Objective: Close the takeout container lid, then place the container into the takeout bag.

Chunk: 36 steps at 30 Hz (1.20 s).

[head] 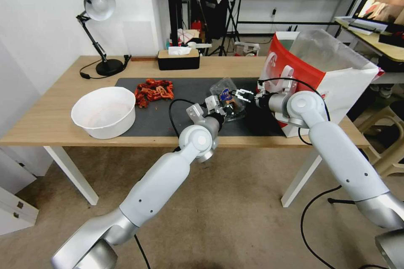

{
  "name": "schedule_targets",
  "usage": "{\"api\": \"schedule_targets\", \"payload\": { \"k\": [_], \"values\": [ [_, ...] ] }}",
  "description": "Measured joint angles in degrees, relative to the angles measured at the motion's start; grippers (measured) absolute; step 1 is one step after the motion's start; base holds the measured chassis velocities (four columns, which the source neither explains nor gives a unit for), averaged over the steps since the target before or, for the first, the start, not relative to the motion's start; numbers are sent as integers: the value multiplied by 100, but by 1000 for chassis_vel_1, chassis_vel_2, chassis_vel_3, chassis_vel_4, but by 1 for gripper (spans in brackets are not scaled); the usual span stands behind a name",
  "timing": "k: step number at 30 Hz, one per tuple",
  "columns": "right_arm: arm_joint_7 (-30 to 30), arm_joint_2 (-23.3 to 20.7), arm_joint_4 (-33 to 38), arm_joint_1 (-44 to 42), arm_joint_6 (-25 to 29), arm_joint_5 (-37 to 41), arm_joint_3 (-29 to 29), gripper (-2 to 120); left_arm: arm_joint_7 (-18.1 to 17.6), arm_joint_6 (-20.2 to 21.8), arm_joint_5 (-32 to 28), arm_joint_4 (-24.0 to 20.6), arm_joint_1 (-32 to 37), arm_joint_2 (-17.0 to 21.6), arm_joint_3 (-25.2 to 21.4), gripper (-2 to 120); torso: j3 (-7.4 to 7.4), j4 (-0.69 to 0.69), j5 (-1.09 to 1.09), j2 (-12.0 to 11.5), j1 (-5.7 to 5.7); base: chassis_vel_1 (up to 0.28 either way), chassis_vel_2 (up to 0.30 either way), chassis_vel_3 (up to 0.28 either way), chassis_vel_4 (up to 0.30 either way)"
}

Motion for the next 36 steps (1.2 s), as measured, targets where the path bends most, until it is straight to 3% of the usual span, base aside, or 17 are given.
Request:
{"api": "schedule_targets", "payload": {
  "k": [36],
  "values": [
    [-235,140,-369,143,-6,-33,-154,100,4,1,7,-23,-25,15,38,0,0,0,0,0,0,0,0,0,0]
  ]
}}
